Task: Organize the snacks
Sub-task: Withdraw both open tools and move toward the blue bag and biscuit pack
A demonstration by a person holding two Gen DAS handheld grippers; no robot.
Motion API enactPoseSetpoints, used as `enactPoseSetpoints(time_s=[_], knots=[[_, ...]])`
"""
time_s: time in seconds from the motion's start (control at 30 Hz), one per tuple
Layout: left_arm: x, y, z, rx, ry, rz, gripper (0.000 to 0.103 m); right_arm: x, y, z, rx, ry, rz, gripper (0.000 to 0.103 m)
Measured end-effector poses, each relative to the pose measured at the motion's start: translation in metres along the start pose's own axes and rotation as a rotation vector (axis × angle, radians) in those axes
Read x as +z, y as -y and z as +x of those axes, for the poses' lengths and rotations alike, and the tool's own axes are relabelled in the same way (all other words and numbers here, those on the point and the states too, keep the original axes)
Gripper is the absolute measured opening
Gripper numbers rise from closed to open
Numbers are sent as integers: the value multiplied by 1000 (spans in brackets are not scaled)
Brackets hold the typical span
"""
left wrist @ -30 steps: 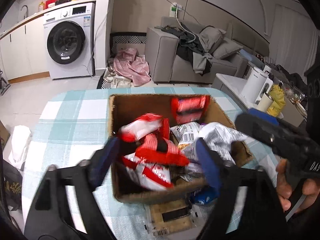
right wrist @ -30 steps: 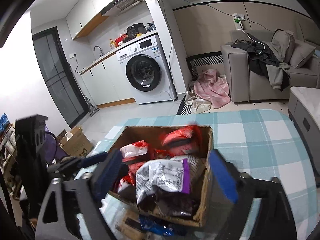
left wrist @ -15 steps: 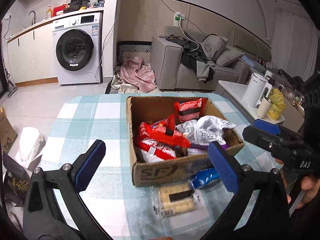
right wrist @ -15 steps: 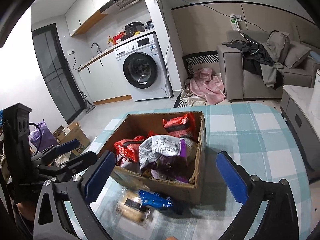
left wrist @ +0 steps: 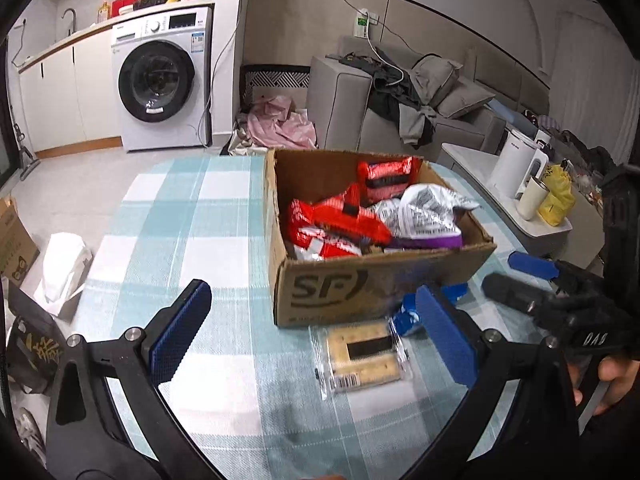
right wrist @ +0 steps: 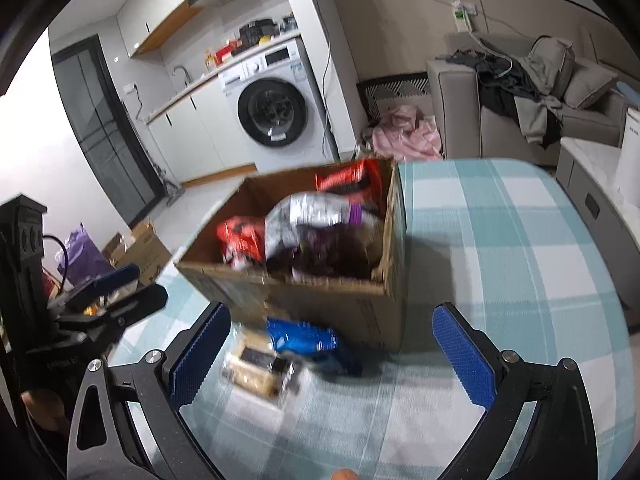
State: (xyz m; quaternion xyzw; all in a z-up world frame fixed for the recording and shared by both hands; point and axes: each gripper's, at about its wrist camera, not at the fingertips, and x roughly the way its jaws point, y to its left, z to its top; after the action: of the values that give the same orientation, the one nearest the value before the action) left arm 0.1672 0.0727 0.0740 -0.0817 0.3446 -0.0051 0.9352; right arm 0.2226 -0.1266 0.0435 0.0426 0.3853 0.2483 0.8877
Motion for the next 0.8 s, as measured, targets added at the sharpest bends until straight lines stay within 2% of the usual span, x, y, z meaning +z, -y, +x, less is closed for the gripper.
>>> enactPoseSetpoints(time_s=[0.43, 0.8], knots=[[-22, 4, 25, 7, -66, 17, 102, -28, 5, 31, 16, -102, 14, 103], [-39, -10, 46, 30, -118, -30, 102, -39, 1, 68, 6, -170, 26, 103]])
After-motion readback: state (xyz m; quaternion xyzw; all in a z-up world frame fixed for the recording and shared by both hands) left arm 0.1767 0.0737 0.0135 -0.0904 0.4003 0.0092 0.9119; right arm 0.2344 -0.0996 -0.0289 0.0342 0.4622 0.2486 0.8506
